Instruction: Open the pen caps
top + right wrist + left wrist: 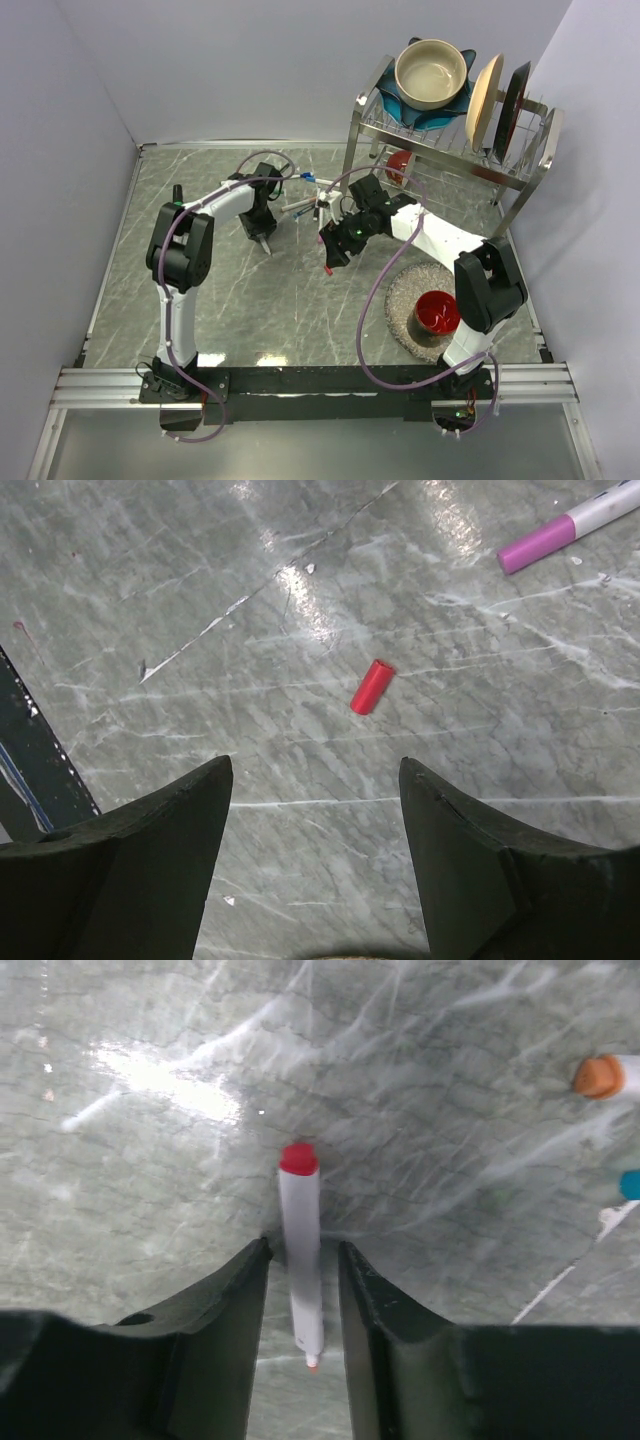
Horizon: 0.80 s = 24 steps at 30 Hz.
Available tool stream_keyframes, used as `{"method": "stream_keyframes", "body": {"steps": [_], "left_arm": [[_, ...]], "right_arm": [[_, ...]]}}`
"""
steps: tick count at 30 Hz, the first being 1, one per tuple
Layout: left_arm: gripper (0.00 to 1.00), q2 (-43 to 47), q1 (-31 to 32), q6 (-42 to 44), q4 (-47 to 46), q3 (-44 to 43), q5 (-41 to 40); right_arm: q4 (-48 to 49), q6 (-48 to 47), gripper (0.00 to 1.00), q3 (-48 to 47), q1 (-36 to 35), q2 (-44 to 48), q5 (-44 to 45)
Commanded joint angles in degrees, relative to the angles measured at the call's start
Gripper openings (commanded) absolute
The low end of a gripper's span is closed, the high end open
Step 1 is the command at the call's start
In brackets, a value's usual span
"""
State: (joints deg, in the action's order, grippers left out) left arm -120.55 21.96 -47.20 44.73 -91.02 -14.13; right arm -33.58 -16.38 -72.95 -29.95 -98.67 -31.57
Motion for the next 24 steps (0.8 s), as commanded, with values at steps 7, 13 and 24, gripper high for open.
{"method": "stream_keyframes", "body": {"steps": [7,13,24], "left_arm": [[0.17,7.3,-2.9,-0.5,-2.1,16.5,-3.7],[0.15,16.7,-6.4,-3.2,-7.3,30.5,-0.7],[0.32,18.4,-7.5,-2.8,-7.0,30.7,-1.5]], "right_arm": [[0.4,-0.8,0.76,0.1,0.2,3.0,-1.7],[0.1,-1.0,0.76,0.1,0.2,2.5,-2.1],[-0.1,-1.3,0.76,0.1,-0.1,2.3,-0.9]]}}
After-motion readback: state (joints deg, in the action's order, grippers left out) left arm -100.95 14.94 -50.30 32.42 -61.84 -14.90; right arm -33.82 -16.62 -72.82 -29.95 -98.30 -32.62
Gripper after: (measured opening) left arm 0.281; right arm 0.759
